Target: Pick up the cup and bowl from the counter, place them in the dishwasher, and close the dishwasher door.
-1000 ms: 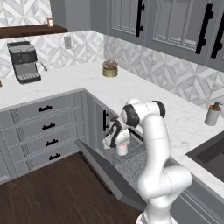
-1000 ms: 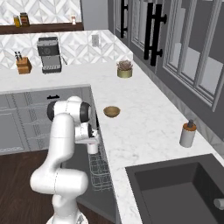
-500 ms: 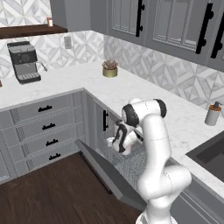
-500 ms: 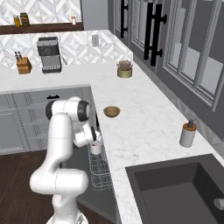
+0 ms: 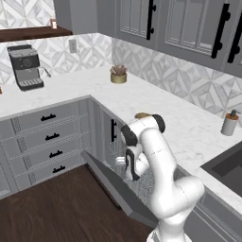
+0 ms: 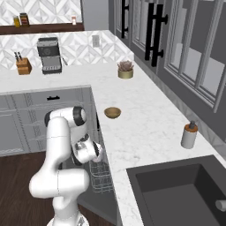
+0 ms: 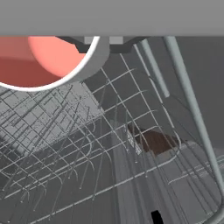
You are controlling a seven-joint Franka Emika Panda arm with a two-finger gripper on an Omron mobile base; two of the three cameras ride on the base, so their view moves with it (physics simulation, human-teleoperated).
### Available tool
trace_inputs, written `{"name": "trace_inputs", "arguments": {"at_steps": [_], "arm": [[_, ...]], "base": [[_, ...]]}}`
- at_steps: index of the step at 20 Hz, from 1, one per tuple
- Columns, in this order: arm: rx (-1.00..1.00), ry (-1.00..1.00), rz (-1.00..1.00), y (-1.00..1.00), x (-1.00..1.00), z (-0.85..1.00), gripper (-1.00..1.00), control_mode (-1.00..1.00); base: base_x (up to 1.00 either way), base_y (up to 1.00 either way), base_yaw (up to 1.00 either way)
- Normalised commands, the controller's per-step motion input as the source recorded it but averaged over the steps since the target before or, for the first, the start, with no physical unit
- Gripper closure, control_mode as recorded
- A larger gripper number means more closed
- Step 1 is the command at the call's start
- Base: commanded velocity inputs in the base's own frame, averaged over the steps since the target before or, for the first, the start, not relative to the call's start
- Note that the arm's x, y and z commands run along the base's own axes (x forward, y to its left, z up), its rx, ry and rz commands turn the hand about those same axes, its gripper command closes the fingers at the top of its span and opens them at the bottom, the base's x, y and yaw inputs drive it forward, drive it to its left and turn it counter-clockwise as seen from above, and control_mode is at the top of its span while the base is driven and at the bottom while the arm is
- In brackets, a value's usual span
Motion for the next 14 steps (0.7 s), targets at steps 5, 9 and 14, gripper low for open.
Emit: {"name": "trace_inputs", "arguments": {"at_steps": [5,9,14], "arm": [[0.26,0.00,-0.03,0.83,-0.33,-0.29,-1.00,-1.00],[0.07,-0.03,-0.05,0.64,-0.25,0.04,-1.00,-1.00],[-0.13,0.00,-0.01,0.52,-0.30,0.55,-1.00,-1.00]], "base": [[0.00,0.00,0.00],[0.00,0.00,0.00],[0.00,0.00,0.00]]}}
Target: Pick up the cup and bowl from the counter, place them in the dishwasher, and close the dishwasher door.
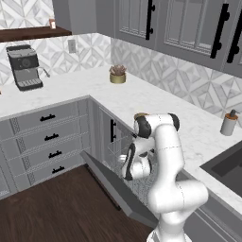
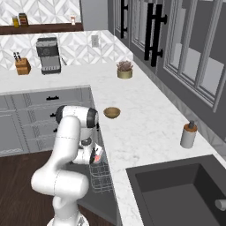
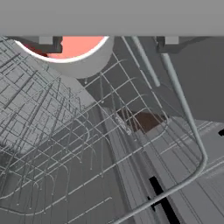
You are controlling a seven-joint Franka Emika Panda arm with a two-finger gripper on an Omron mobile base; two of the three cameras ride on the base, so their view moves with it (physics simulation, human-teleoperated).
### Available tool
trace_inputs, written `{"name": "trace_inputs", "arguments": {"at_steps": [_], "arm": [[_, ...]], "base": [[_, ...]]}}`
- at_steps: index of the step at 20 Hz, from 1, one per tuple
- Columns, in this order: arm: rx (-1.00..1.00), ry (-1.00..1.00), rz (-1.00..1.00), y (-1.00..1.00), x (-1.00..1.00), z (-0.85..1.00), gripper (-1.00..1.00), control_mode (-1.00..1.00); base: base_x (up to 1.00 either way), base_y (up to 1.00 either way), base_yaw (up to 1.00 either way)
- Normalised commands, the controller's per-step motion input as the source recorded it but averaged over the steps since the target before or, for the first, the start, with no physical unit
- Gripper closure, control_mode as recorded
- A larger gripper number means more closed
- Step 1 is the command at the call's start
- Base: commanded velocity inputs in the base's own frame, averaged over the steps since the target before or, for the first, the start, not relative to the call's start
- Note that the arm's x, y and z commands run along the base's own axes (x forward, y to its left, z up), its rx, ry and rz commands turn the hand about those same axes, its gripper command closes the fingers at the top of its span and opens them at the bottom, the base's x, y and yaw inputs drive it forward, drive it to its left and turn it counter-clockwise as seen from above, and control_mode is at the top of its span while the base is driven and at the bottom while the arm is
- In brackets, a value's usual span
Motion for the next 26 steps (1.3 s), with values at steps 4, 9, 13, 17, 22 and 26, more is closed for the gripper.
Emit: {"name": "trace_inputs", "arguments": {"at_steps": [4,9,13,17,22,26], "arm": [[-0.17,0.03,-0.07,0.49,-0.31,0.96,-1.00,-1.00],[-0.06,-0.03,-0.03,0.16,-0.45,1.00,-1.00,-1.00],[-0.09,-0.19,0.06,0.35,-0.29,1.00,-1.00,-1.00],[-0.10,-0.10,0.02,0.06,-0.17,1.00,-1.00,-1.00],[-0.07,-0.09,0.05,0.00,0.00,1.00,-1.00,-1.00],[-0.11,-0.23,0.09,0.00,-0.05,1.00,-1.00,-1.00]], "base": [[0.00,0.00,0.00],[0.00,0.00,0.00],[0.00,0.00,0.00],[0.00,0.00,0.00],[0.00,0.00,0.00],[0.00,0.00,0.00]]}}
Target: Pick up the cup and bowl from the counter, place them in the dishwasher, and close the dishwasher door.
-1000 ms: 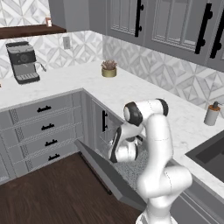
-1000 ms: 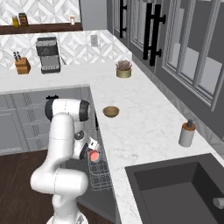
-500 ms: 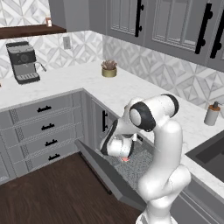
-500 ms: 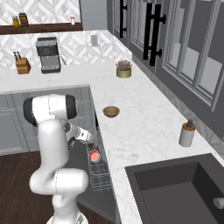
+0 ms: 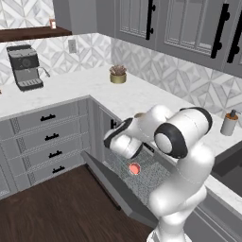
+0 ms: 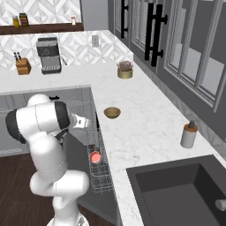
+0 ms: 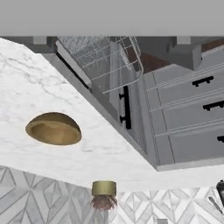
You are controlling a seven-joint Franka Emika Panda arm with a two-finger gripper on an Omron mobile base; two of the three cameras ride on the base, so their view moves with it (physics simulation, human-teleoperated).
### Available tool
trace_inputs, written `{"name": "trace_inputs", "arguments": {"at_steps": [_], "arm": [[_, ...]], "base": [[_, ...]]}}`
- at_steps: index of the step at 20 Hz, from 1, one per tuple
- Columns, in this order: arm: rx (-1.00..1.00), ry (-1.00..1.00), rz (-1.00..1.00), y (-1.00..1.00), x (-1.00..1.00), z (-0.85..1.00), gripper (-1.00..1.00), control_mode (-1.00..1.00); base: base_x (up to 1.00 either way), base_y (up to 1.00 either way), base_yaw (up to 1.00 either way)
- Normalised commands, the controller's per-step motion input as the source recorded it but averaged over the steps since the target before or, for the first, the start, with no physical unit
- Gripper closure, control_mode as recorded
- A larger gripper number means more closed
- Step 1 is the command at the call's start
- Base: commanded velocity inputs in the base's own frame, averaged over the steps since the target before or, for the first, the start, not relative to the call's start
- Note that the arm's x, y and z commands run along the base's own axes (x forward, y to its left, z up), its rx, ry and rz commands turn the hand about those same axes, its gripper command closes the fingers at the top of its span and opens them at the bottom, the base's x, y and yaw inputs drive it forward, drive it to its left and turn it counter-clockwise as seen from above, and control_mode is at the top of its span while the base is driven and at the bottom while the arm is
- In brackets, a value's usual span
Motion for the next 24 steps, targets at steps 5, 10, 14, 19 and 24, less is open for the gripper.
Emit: {"name": "trace_inputs", "arguments": {"at_steps": [5,10,14,19,24], "arm": [[-0.43,-0.05,0.13,-0.02,-0.05,1.00,-1.00,-1.00],[-0.47,0.19,0.10,-0.13,0.00,1.00,-1.00,-1.00],[-0.50,0.06,0.12,-0.03,-0.13,1.00,-1.00,-1.00],[-0.90,0.03,0.20,0.00,-0.62,0.62,-1.00,-1.00],[-1.00,0.08,0.39,0.00,-0.82,0.16,-1.00,-1.00]], "base": [[0.00,0.00,0.00],[0.00,0.00,0.00],[0.00,0.00,0.00],[0.00,0.00,0.00],[0.00,0.00,0.00]]}}
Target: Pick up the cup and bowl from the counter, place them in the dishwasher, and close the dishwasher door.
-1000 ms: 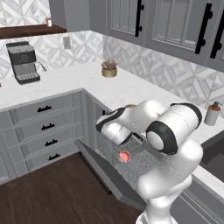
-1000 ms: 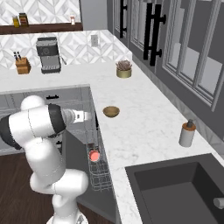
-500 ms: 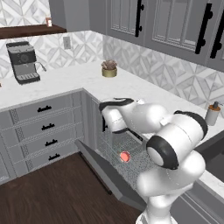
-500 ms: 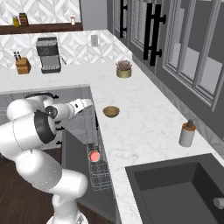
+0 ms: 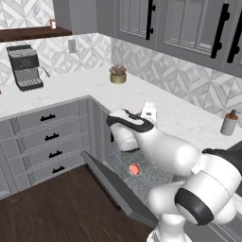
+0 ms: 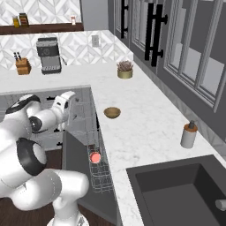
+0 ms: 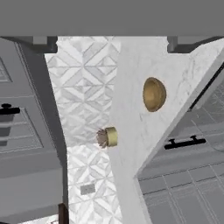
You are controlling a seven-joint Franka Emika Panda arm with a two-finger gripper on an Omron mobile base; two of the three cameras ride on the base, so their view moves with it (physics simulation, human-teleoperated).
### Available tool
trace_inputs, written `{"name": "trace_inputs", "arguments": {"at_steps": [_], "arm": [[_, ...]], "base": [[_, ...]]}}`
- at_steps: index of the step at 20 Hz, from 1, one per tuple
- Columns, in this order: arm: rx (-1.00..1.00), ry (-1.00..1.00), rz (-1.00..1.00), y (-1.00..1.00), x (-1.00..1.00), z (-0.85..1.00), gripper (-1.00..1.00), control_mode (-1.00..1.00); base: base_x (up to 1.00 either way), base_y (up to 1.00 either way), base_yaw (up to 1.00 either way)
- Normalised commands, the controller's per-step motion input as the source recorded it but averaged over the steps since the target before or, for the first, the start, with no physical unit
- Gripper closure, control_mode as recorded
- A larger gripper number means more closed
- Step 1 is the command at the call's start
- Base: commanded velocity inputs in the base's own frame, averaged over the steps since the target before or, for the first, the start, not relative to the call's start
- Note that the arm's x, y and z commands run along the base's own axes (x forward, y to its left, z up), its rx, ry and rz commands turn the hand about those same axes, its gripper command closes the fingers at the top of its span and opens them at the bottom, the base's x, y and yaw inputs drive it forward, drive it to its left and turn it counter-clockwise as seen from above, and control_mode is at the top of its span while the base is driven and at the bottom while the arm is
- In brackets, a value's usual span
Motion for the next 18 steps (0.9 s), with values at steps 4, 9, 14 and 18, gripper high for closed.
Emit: {"name": "trace_inputs", "arguments": {"at_steps": [4,9,14,18], "arm": [[-0.97,0.03,0.35,-0.02,-0.20,0.59,-1.00,-1.00],[-0.90,0.12,0.33,-0.01,-0.06,0.77,-1.00,-1.00],[-0.74,0.86,0.31,0.00,0.09,0.17,-1.00,-1.00],[-0.51,0.95,0.20,0.00,0.12,0.38,-1.00,-1.00]], "base": [[0.00,0.00,0.00],[0.00,0.00,0.00],[0.00,0.00,0.00],[0.00,0.00,0.00]]}}
